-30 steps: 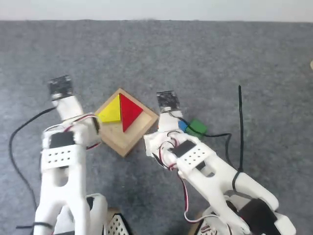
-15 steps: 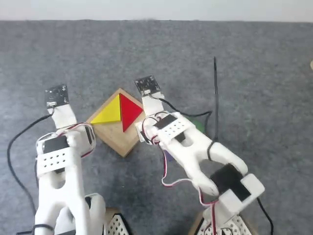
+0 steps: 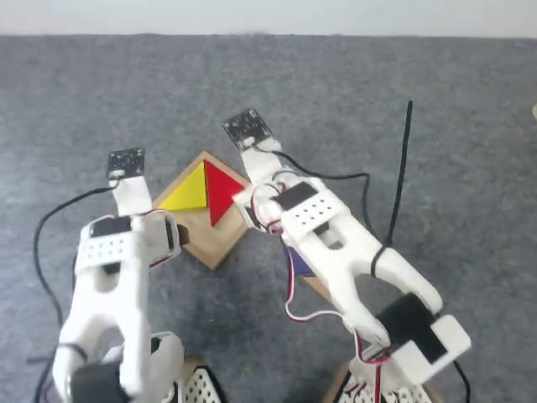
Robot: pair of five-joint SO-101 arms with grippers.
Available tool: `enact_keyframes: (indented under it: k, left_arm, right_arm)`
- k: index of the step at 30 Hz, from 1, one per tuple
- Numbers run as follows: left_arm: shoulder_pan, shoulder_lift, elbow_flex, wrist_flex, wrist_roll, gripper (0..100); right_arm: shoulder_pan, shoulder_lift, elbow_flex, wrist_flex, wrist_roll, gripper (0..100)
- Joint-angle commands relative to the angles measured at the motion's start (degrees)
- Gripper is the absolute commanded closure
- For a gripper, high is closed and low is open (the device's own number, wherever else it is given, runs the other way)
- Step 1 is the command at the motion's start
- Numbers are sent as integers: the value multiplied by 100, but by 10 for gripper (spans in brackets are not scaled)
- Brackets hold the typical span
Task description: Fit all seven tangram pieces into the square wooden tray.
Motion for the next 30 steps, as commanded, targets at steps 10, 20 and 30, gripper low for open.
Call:
enact_keyframes:
  k: [10, 20, 30]
  left_arm:
    - [9, 721, -778, -88, 185, 778]
    - [0, 712, -813, -167, 167, 778]
    - [0, 712, -822, -167, 167, 778]
  right_arm:
    - [189, 2466, -2699, 1358, 448, 847]
    - [760, 2360, -2971, 2281, -378, 992]
    - [1130, -804, -853, 1499, -378, 991]
